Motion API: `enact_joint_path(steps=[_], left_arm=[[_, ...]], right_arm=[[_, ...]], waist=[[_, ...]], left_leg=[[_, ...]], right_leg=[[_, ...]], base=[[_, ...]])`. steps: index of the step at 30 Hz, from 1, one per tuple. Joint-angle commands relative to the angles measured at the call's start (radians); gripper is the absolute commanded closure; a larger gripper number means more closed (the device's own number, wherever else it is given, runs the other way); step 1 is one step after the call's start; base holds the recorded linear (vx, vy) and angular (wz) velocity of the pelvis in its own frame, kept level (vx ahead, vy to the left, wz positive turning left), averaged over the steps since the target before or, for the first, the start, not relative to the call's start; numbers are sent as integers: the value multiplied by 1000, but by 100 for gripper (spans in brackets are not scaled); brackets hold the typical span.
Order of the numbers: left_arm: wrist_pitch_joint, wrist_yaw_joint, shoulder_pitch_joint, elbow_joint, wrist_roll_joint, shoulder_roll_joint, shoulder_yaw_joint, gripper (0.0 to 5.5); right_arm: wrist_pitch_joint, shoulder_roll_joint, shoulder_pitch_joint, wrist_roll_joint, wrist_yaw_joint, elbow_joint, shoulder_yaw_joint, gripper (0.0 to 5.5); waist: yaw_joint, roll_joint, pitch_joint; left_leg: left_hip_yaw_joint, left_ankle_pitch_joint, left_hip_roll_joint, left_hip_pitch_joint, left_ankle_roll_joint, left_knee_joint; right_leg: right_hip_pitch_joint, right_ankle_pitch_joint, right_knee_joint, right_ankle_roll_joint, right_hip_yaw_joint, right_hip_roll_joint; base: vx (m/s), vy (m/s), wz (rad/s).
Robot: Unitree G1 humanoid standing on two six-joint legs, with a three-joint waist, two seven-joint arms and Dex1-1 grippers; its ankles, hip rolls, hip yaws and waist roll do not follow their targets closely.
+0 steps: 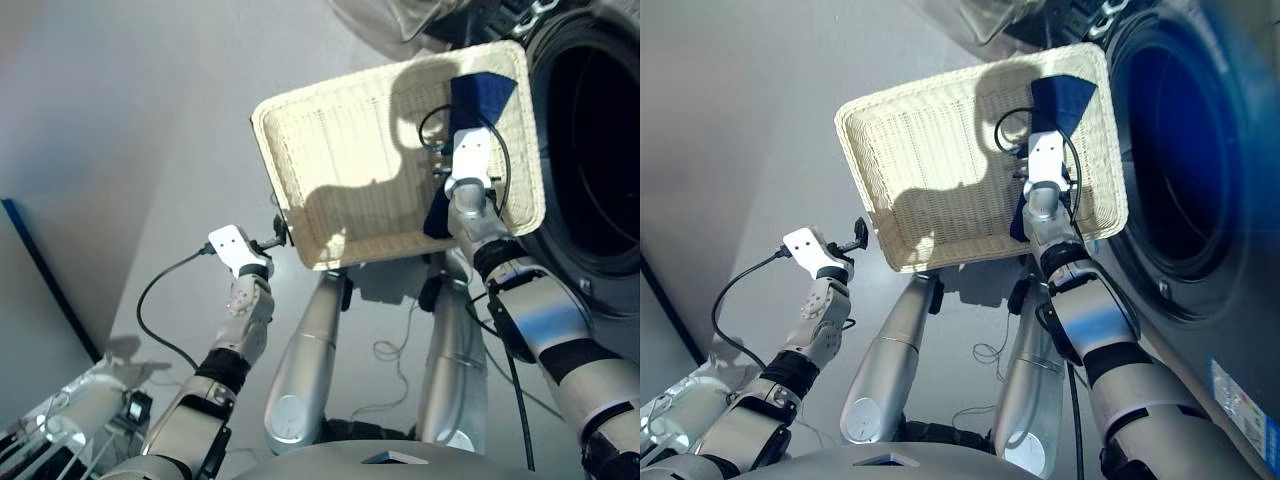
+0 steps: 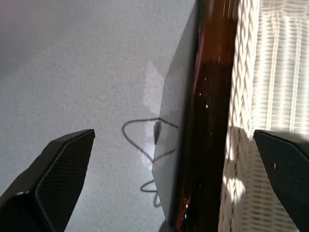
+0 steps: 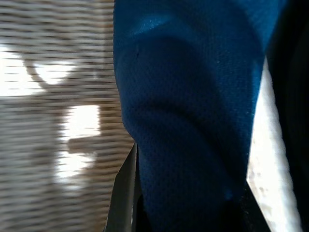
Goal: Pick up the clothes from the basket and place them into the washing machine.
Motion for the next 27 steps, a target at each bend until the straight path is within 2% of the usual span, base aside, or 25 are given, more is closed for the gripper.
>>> enact_joint_path(steps=[1,6,10,11,16,17,18,23,27], left_arm=[[-44,8,66,6,43,28,46,0],[-52,20,92,-4,50,35,60,0],[-48,14,122,-24,41,51,66,0],[-48,14,122,-24,41,51,66,0],[-43,-9,135,-35,33,61,48,0],[-43,-9,133,-34,33,59,48,0],[-41,-11,122,-38,27,62,36,0],[-33,10,101,-58,18,51,33,0],[-34,43,79,-74,21,30,40,0]], right_arm=[[4,-64,49,-112,-112,-56,-25,550],[34,-123,56,-148,-188,-28,-72,550],[65,-225,-6,-148,-256,34,-117,550],[65,-226,-7,-147,-256,35,-117,550],[127,-395,-151,-225,-298,107,-46,550],[126,-396,-156,-224,-297,111,-43,550],[153,-451,-220,-252,-302,141,7,550],[201,-487,-324,-281,-342,168,66,550],[260,-475,-300,-346,-429,56,39,550]], waist=[[-2,-1,-55],[-6,6,-67],[-4,26,-69],[-3,26,-70],[6,41,-57],[6,43,-56],[6,44,-47],[0,44,-30],[-17,37,-25]], left_leg=[[42,33,-56,73,48,-116],[33,39,-54,100,48,-133],[32,40,-58,91,50,-133],[32,40,-58,90,50,-133],[32,39,-54,56,47,-119],[32,38,-54,55,47,-118],[32,36,-55,36,46,-109],[39,24,-59,-6,50,-77],[45,13,-58,-14,54,-72]], right_leg=[[140,-24,-113,29,-60,59],[171,-12,-145,31,-59,64],[155,-12,-142,28,-43,69],[154,-12,-141,28,-42,69],[116,-15,-124,28,-30,68],[115,-16,-123,28,-30,68],[92,-17,-109,27,-27,67],[44,-27,-70,22,-17,69],[28,-36,-55,21,-9,74]], base=[[0,0,0],[9,-12,-8],[0,0,0],[0,0,0],[0,0,0],[0,0,0],[0,0,0],[0,0,0],[15,1,3]])
